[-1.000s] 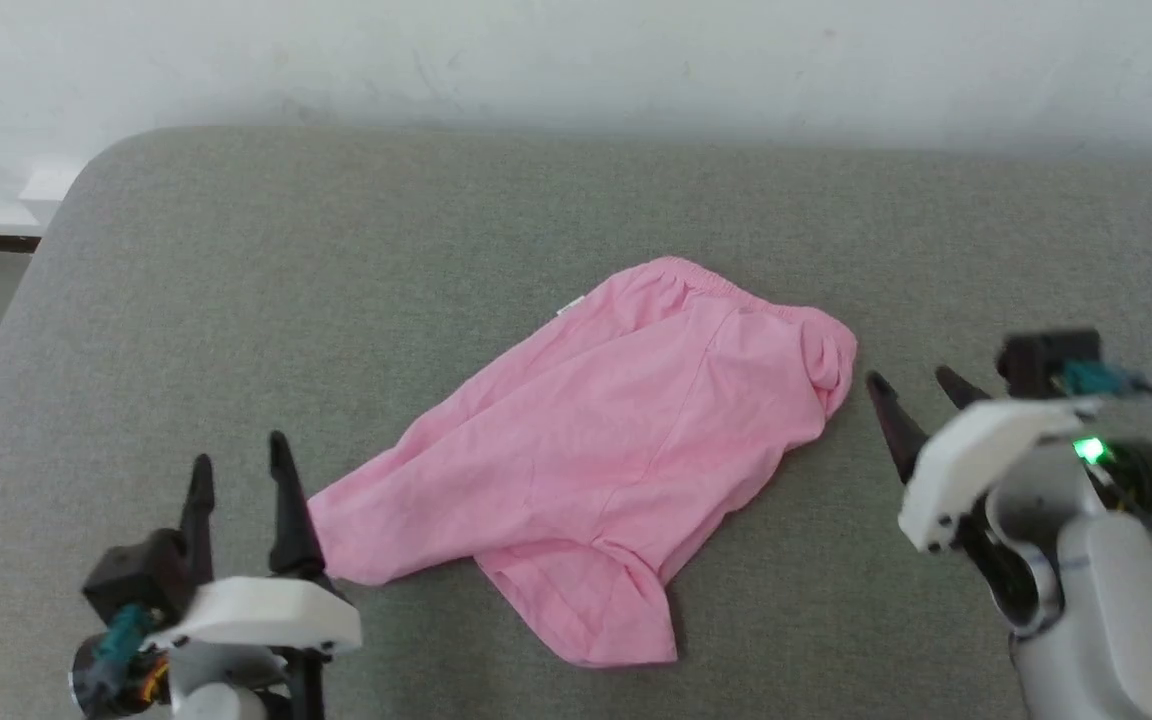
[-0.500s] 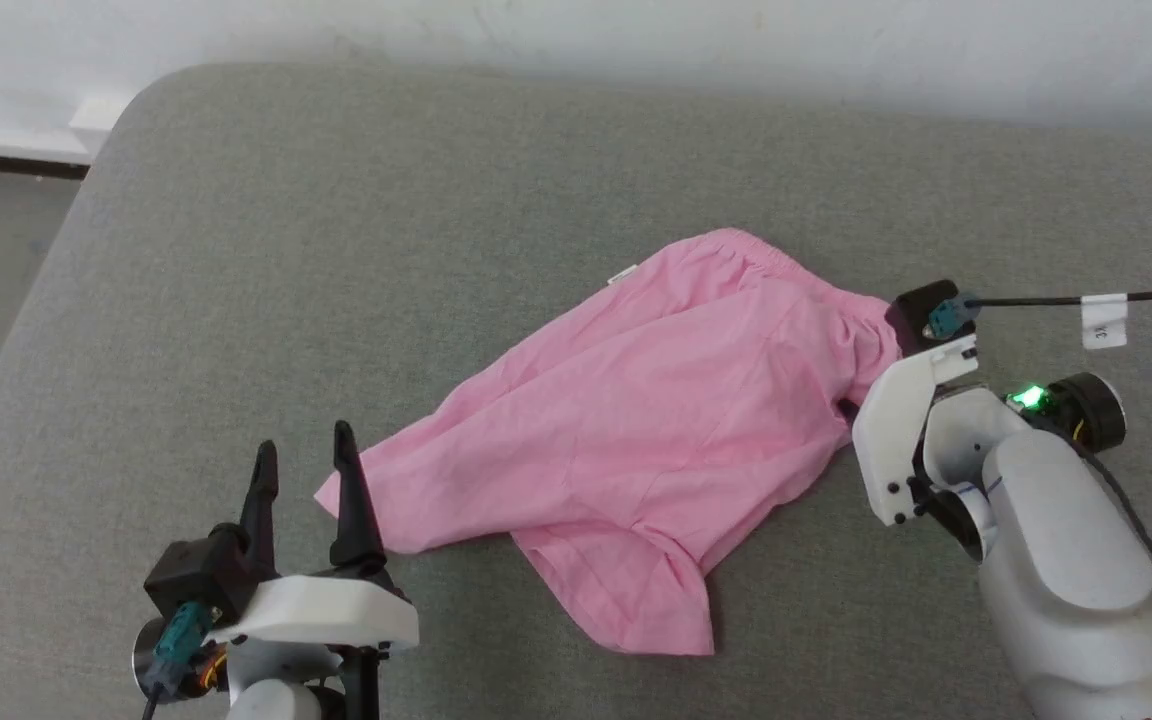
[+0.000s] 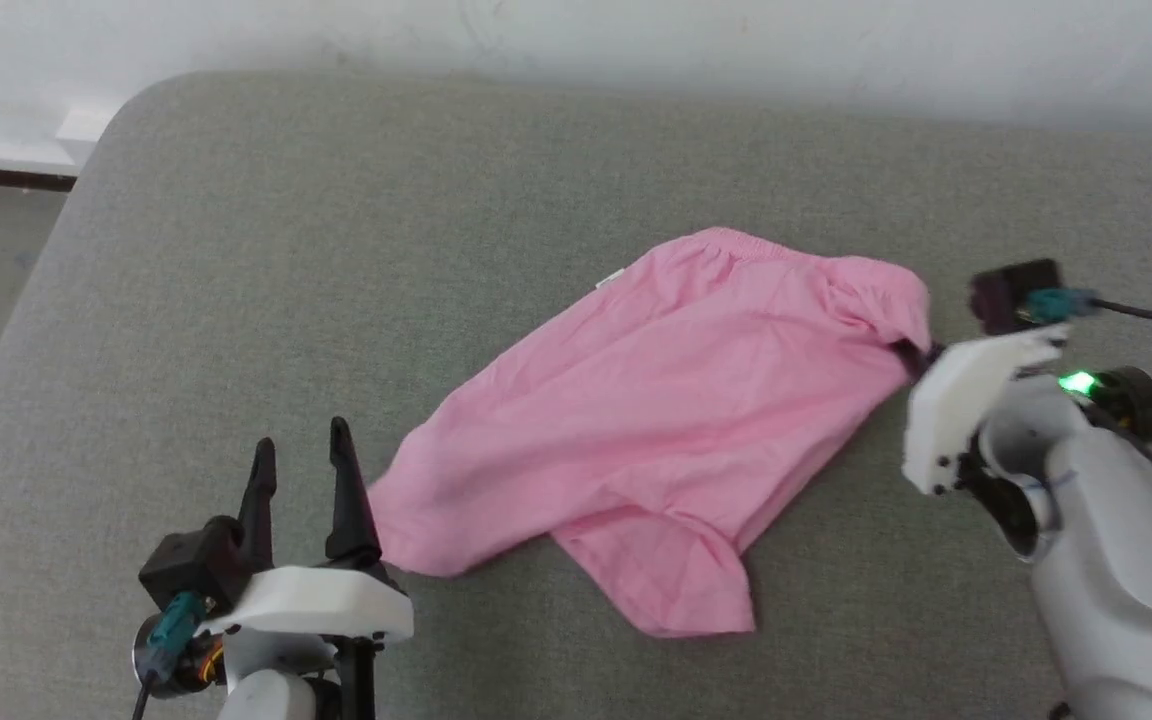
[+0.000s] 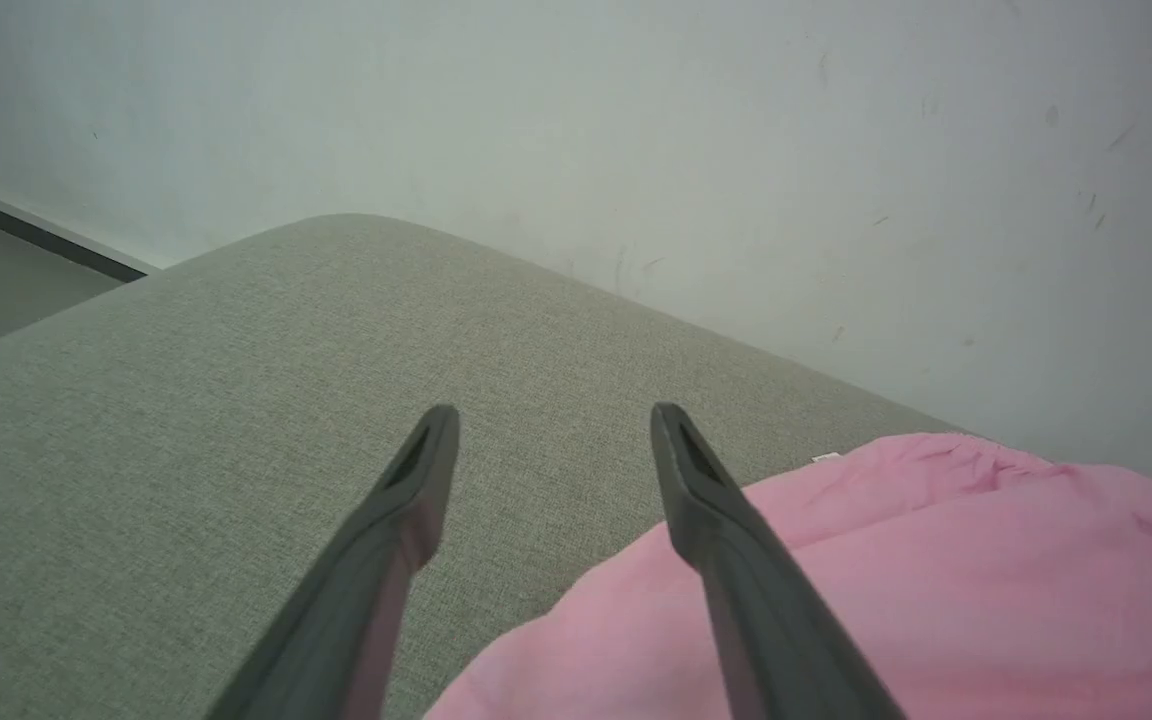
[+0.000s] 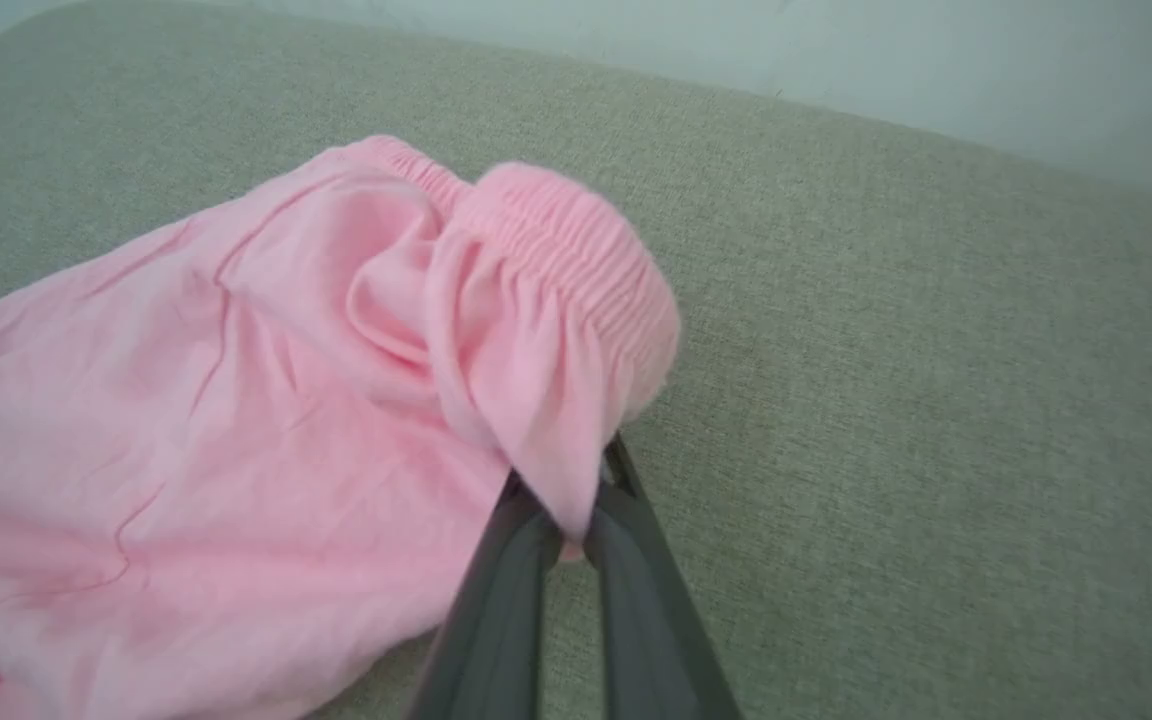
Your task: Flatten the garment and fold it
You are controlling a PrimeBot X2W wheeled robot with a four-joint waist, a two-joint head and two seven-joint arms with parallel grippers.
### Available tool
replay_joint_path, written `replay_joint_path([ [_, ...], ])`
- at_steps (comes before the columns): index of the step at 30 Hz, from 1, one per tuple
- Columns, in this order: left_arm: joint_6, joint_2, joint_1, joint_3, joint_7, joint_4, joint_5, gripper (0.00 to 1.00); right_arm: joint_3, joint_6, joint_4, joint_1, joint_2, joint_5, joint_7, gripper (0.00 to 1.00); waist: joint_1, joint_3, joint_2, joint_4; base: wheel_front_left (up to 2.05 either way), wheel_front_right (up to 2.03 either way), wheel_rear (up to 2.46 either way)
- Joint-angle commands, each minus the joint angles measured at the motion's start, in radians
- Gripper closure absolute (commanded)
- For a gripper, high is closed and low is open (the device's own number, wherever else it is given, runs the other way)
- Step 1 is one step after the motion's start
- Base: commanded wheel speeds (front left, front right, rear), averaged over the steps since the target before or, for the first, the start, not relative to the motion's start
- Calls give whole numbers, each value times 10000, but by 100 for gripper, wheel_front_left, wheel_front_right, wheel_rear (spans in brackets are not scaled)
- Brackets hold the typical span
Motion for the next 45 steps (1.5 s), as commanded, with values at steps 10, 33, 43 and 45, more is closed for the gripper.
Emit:
replay_joint_path([
  [10, -211, -47, -47, 176, -47, 293, -176, 0, -2901, -9, -4142, 5478, 20, 782, 2172, 100, 0, -481, 0, -527, 0, 0, 0],
  [33, -157, -49, -2780, -1335, 3935, 2322, -835, 0, -6010, -9, -7375, 5286, 1130, 1152, 1959, 0, 0, -312, 0, -944, 0, 0, 0],
  [43, 542, 347, -3833, -2194, 7445, 4178, -357, 0, -5680, -9, -7197, 4781, 1133, 1264, 1820, 0, 0, 29, 0, -1409, 0, 0, 0],
  [45, 439, 313, -3766, -2234, 7514, 4295, -475, 0, -5672, -9, -7151, 4773, 1133, 1270, 1780, 0, 0, 61, 0, -1423, 0, 0, 0],
])
